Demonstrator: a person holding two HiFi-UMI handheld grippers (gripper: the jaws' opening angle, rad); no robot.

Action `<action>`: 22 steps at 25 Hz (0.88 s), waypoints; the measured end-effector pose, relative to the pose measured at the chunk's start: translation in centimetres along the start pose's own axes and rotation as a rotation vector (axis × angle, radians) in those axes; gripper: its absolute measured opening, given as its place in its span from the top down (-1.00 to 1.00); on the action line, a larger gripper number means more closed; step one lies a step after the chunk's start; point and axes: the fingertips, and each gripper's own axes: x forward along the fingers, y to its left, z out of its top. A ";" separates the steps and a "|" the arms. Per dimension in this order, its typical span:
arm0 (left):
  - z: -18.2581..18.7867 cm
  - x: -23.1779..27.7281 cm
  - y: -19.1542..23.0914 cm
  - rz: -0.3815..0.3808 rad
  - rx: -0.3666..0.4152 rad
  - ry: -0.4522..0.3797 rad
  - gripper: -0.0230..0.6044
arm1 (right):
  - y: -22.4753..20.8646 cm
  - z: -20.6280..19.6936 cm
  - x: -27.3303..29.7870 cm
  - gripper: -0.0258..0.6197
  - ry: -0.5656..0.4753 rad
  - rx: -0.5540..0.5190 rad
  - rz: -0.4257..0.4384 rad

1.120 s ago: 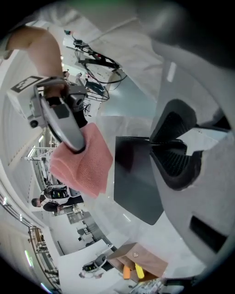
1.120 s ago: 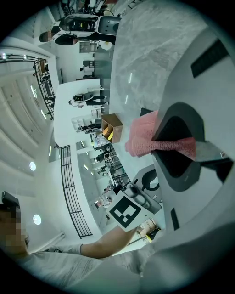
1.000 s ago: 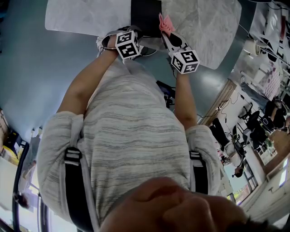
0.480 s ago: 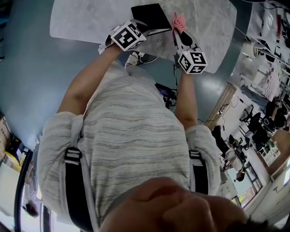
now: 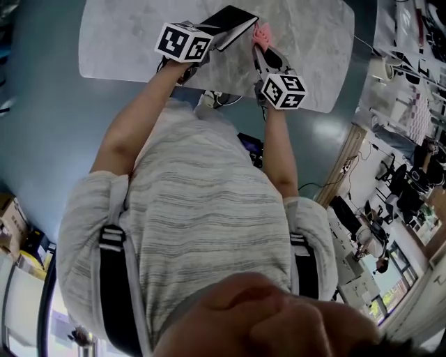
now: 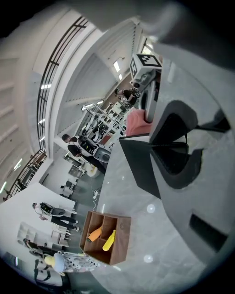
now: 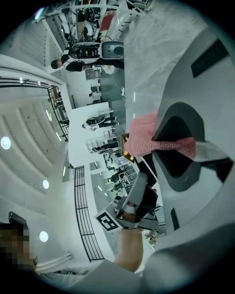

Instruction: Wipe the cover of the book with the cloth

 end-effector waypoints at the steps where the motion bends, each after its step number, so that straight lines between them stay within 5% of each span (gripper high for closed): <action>1: 0.4 -0.1 0.4 0.002 -0.014 -0.013 0.78 | 0.4 0.0 0.8 0.81 0.007 0.003 0.013; 12: 2.7 -4.7 4.9 -0.002 -0.206 -0.146 0.79 | 6.4 4.2 8.6 0.81 -0.016 -0.035 0.147; 22: 0.8 -10.5 11.7 0.107 -0.312 -0.210 0.82 | 12.0 6.5 13.3 0.81 -0.034 -0.066 0.265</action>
